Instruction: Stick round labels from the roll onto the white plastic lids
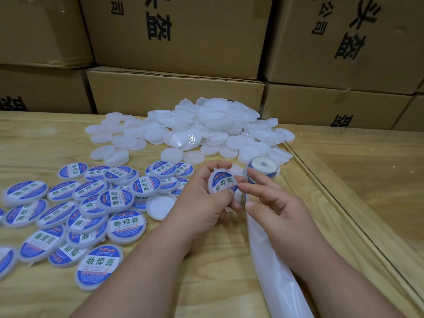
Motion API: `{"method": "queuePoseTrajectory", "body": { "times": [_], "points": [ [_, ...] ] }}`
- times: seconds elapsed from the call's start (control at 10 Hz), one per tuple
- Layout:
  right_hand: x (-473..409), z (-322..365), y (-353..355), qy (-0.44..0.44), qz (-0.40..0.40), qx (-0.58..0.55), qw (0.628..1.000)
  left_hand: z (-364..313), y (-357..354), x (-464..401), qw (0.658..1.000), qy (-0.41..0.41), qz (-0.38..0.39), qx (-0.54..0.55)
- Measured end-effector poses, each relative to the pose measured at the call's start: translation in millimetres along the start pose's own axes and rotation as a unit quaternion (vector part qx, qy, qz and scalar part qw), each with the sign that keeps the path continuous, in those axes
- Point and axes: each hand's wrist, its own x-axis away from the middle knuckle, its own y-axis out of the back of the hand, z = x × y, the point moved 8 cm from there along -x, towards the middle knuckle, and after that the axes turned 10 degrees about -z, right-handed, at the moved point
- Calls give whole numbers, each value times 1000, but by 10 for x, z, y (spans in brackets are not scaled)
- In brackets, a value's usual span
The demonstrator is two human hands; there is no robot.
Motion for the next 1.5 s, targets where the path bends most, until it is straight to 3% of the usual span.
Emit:
{"method": "queuePoseTrajectory", "body": {
  "times": [0.1,0.3,0.5,0.7,0.9,1.1,1.3,1.4,1.5],
  "points": [
    [-9,32,31,23,-15,3,1000,15,34,-7,1000,-4,-13,-9],
    [-78,-45,318,23,-162,-2,987,3,64,-16,999,-3,-34,-13],
    [-155,-187,494,12,-222,24,975,87,196,-40,982,92,-96,132],
    [-226,-315,465,-11,-199,27,980,63,223,-32,955,110,-130,244],
    [-204,-320,446,-5,-192,51,980,15,261,77,956,100,-144,234],
    [-162,-333,486,-73,-185,38,979,87,377,165,929,134,-215,271],
    [-41,-295,656,-113,-165,-14,980,148,457,287,912,175,-245,277],
    [63,-344,741,-122,-160,-64,978,119,498,338,877,207,-239,362],
    [238,-406,811,-149,-171,-154,962,-23,482,500,863,232,-214,393]
  ]
}}
